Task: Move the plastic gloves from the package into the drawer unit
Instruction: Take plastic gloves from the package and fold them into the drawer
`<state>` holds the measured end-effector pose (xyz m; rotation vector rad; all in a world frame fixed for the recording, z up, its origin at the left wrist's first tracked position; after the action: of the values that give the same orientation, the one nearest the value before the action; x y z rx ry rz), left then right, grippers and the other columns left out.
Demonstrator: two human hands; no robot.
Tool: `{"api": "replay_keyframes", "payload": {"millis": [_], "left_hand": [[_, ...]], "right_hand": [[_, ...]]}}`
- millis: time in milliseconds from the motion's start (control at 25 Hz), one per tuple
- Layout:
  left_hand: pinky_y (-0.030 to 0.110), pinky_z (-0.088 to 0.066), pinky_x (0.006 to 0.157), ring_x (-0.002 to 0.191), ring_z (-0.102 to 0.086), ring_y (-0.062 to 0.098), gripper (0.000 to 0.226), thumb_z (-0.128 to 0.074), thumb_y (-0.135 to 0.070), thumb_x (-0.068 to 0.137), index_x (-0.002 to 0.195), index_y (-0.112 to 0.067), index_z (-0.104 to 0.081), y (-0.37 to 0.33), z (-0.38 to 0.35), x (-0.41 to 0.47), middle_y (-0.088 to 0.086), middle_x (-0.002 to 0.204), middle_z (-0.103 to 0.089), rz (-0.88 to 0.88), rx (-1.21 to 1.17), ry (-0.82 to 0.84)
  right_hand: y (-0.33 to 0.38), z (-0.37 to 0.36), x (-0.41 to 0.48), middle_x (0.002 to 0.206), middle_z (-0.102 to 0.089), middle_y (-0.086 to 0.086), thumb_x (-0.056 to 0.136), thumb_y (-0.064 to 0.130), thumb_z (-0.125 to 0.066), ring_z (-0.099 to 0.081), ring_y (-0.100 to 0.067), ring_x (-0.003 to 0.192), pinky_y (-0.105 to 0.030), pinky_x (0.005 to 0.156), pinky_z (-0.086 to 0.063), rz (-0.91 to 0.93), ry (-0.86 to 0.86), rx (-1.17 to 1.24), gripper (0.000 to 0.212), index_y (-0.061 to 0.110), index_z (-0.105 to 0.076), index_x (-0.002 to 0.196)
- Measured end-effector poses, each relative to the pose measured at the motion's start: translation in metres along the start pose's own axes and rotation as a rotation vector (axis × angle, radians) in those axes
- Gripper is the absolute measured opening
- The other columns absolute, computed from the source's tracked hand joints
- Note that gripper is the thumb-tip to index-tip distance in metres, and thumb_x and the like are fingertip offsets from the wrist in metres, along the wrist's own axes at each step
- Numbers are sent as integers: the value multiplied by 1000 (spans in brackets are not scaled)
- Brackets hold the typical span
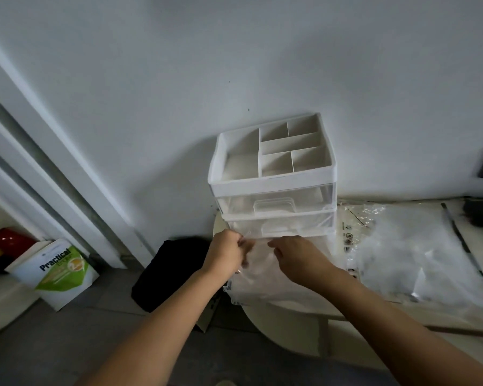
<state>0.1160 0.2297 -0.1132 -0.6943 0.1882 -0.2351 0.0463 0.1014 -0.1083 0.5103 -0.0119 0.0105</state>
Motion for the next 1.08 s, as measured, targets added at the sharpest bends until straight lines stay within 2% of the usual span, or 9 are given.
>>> {"api": "replay_keyframes", "payload": {"millis": [80, 240, 360, 480, 560, 720, 840, 920, 1080], "left_hand": [[16, -37, 39, 33, -47, 0, 40, -61, -29, 92, 58, -11, -51, -3, 4, -2, -2, 48, -53, -38, 129, -34], [26, -29, 49, 46, -38, 16, 54, -65, -34, 89, 51, -15, -31, -7, 13, -1, -2, 47, -35, -102, 371, -130], [26, -35, 52, 55, -53, 18, 45, -65, -39, 88, 56, -16, -45, -14, 26, -9, -2, 53, -47, -86, 519, -166], [27, -41, 63, 84, -65, 20, 27, -62, -41, 90, 93, -14, -59, -45, 47, -28, -2, 85, -66, -146, 591, -316], [26, -42, 64, 83, -65, 18, 24, -59, -39, 92, 97, -15, -57, -67, 42, -37, -1, 87, -68, -300, 561, -342], [29, -48, 81, 97, -63, 21, 16, -54, -19, 94, 104, -11, -64, -61, -29, -35, 5, 102, -68, -342, 469, 28], [36, -34, 108, 133, -38, 32, 53, -56, -11, 88, 139, -9, -40, -19, -65, -14, 13, 144, -39, -181, 646, 287], [37, -22, 117, 143, -19, 30, 76, -61, -20, 88, 150, -12, -19, 5, -72, 1, 13, 156, -16, -100, 630, 376], [35, -26, 116, 140, -28, 25, 82, -70, -27, 83, 150, -15, -24, 16, -84, 16, 10, 154, -24, -106, 489, 411]], "right_hand": [[-7, -1, 4, 124, -61, -5, 99, 18, -39, -57, -19, 113, -26, 90, -43, -32, -26, -72, 31, 15, -61, 121], [-21, -8, 7, 103, -67, -9, 97, 20, -43, -61, -25, 94, -25, 69, -37, -167, -65, -80, 25, 14, -66, 88], [-24, -11, 7, 112, -65, -8, 91, 29, -56, -58, -24, 106, -28, 81, -44, -211, -25, -138, 23, 13, -66, 104], [-25, -20, 5, 128, -53, -7, 81, 48, -66, -47, -25, 122, -33, 99, -39, -222, 95, -227, 57, 11, -54, 123], [-25, -24, 3, 138, -43, -8, 79, 54, -65, -38, -28, 130, -39, 107, -31, -236, 121, -280, 70, 13, -46, 132], [-26, -30, -4, 151, -20, -7, 79, 48, -66, -10, -37, 142, -53, 111, -17, -243, 162, -160, 78, 26, -28, 143], [-22, -27, -9, 154, -8, -7, 78, 51, -67, 10, -41, 142, -59, 114, -6, -174, 189, -44, 93, 22, -14, 148], [-18, -22, -11, 156, 0, -9, 82, 49, -65, 17, -40, 141, -53, 113, 5, -139, 197, -59, 99, 16, -1, 150], [-21, -13, -13, 157, 5, -11, 81, 40, -69, 19, -37, 142, -43, 116, 0, -136, 157, 103, 102, 15, 1, 150]]}}
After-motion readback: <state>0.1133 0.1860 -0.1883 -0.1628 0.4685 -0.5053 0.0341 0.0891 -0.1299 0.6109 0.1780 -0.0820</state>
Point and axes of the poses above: each hand's wrist, its own x-axis towards the middle knuckle, its own z-axis out of the back of the hand, y = z × x, the point moved 7 cm from there along x, towards the middle knuckle
